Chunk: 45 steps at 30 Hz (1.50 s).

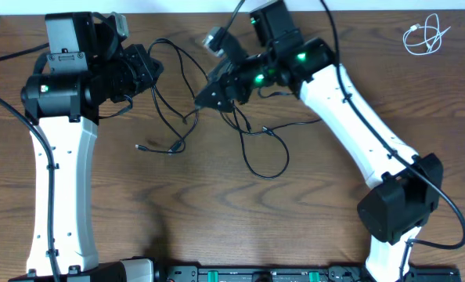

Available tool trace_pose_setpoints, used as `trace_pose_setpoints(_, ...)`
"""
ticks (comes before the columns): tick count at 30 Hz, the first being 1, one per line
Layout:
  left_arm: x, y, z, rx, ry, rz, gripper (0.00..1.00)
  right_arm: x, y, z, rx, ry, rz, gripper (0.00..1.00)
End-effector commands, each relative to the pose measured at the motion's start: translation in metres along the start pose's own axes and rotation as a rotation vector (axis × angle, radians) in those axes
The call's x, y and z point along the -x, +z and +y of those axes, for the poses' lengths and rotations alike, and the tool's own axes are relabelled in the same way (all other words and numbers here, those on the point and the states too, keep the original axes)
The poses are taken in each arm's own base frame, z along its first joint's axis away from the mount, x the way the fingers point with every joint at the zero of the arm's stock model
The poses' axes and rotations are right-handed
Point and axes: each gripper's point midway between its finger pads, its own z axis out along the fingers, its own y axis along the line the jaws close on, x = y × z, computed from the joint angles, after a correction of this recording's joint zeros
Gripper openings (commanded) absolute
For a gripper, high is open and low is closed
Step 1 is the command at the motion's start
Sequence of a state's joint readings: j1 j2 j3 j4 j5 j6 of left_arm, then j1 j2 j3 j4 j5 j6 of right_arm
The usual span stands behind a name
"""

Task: Untangle cables
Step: 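Move the right gripper back toward the black cables and reach down, then grasp a black cable with the right gripper near the left gripper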

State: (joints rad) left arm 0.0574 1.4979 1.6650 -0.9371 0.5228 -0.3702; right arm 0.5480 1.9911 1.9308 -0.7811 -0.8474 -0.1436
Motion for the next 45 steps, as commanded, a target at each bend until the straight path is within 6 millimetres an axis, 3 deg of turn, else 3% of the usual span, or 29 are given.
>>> trace_pose_setpoints(1,0.005,-0.011,-0.010,-0.032,0.006,-0.028,0.08,-0.003,0.019,0.012,0.024,-0.055,0.021,0.86)
trace_pose_setpoints(12,0.005,-0.011,-0.010,-0.031,0.005,-0.026,0.08,-0.008,0.056,0.027,0.064,-0.105,0.042,0.81)
trace_pose_setpoints(19,0.004,-0.011,-0.009,-0.029,0.003,-0.022,0.08,-0.008,0.079,0.019,0.037,-0.093,0.033,0.64)
trace_pose_setpoints(21,0.004,-0.011,-0.009,-0.029,0.003,-0.022,0.08,-0.008,0.085,0.016,0.034,-0.080,0.028,0.49)
trace_pose_setpoints(23,0.004,-0.011,-0.009,-0.028,0.004,-0.022,0.08,-0.007,0.085,0.013,0.022,-0.068,0.025,0.26)
trace_pose_setpoints(26,0.004,-0.011,-0.009,-0.025,0.004,-0.024,0.08,-0.003,0.079,0.006,0.006,-0.050,0.011,0.01)
trace_pose_setpoints(32,0.005,-0.011,-0.008,-0.021,0.004,-0.026,0.17,0.002,0.056,-0.027,-0.076,0.092,-0.023,0.01)
trace_pose_setpoints(33,0.005,-0.011,-0.008,-0.020,0.004,-0.026,0.24,0.003,0.051,-0.033,-0.088,0.114,-0.028,0.01)
trace_pose_setpoints(35,0.005,-0.011,-0.008,-0.020,0.004,-0.026,0.29,0.003,0.044,-0.043,-0.104,0.153,-0.038,0.01)
trace_pose_setpoints(45,0.000,-0.008,-0.003,-0.008,0.025,-0.007,0.30,-0.005,0.028,-0.064,-0.199,0.238,-0.023,0.01)
